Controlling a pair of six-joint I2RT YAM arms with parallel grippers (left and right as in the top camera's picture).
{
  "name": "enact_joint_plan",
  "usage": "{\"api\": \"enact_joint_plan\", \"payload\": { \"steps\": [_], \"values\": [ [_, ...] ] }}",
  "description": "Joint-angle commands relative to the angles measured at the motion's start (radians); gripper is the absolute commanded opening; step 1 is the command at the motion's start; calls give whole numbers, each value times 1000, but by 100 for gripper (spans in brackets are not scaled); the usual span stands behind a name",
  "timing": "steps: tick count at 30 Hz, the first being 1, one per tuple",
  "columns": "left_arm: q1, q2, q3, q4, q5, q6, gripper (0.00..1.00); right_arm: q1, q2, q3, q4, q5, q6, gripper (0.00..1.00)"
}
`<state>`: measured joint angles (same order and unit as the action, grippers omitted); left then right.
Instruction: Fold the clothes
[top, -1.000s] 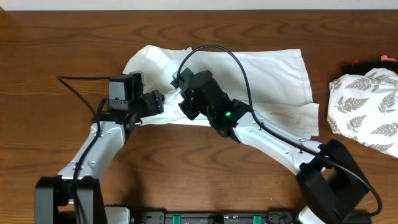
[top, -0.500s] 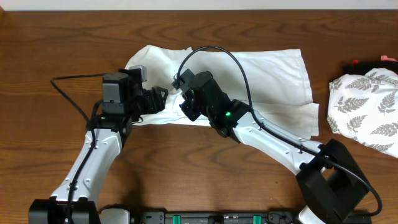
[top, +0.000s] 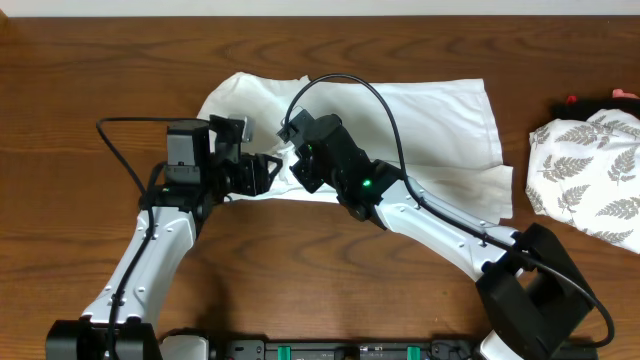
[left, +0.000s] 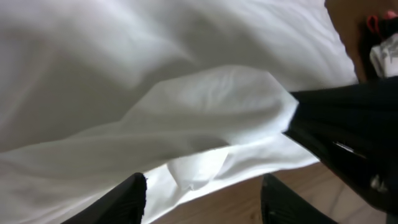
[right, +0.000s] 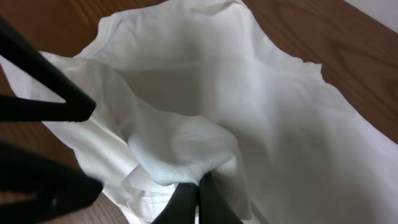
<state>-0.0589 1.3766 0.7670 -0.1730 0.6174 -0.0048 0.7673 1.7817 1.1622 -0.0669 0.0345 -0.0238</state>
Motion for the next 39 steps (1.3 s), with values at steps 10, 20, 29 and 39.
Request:
{"api": "enact_joint_plan", "payload": {
  "steps": [10, 20, 29, 39],
  "values": [
    [1, -11, 6, 29, 26, 247, 63, 11, -26, 19, 0, 14, -15, 2],
    [1, 68, 6, 94, 26, 326, 63, 14, -26, 19, 3, 14, -15, 2],
    [1, 131, 6, 171, 26, 325, 35, 15, -26, 19, 3, 14, -15, 2],
    [1, 131, 6, 199, 26, 291, 11, 19, -26, 19, 3, 5, -15, 4]
  ]
}}
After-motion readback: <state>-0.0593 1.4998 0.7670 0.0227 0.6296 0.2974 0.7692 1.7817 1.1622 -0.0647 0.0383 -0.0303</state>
